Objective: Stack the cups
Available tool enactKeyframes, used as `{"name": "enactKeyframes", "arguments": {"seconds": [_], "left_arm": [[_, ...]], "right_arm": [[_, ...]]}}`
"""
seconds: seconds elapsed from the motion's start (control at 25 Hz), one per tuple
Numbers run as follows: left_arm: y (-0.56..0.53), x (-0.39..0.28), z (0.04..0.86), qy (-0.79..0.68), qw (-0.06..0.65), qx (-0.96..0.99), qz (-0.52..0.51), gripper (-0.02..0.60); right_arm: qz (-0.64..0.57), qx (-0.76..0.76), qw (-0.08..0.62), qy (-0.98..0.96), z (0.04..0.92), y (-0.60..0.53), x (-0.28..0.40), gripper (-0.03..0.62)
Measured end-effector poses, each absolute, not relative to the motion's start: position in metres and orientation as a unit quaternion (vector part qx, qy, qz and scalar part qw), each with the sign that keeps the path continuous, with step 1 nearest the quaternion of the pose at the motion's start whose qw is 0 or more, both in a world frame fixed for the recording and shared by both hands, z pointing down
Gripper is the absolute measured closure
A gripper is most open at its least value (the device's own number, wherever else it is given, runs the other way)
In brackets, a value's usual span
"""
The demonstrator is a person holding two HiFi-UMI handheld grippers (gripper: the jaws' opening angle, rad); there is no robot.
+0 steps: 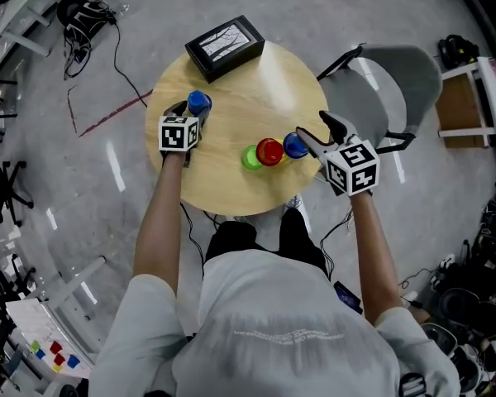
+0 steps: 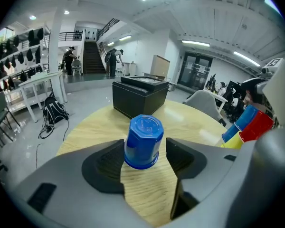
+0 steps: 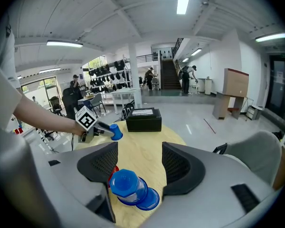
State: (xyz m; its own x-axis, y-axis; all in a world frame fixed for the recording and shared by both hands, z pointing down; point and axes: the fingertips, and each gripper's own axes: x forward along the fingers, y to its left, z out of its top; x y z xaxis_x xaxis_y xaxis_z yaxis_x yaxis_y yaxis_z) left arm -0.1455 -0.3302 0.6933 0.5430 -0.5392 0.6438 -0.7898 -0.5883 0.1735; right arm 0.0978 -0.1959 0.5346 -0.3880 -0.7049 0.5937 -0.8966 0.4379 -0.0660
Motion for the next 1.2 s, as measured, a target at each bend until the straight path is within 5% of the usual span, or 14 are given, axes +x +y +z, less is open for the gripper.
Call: {"name": "enactKeyframes", "arguments": {"seconds": [0.6, 1.2], "left_arm": [[-0.284, -0.098, 0.603, -0.301, 0.150, 0.907, 0.252, 0.341], [-0.172, 0.030, 0.485, -0.221, 0.093, 0.947, 0.214, 0.341]], "right_arm": [[0.175, 0.529, 0.235, -0.797, 0.498, -0.161, 0.110, 0.281], [0.179, 0.444, 0.226, -0.848, 0.496, -0.120, 0.129, 0.281]]}}
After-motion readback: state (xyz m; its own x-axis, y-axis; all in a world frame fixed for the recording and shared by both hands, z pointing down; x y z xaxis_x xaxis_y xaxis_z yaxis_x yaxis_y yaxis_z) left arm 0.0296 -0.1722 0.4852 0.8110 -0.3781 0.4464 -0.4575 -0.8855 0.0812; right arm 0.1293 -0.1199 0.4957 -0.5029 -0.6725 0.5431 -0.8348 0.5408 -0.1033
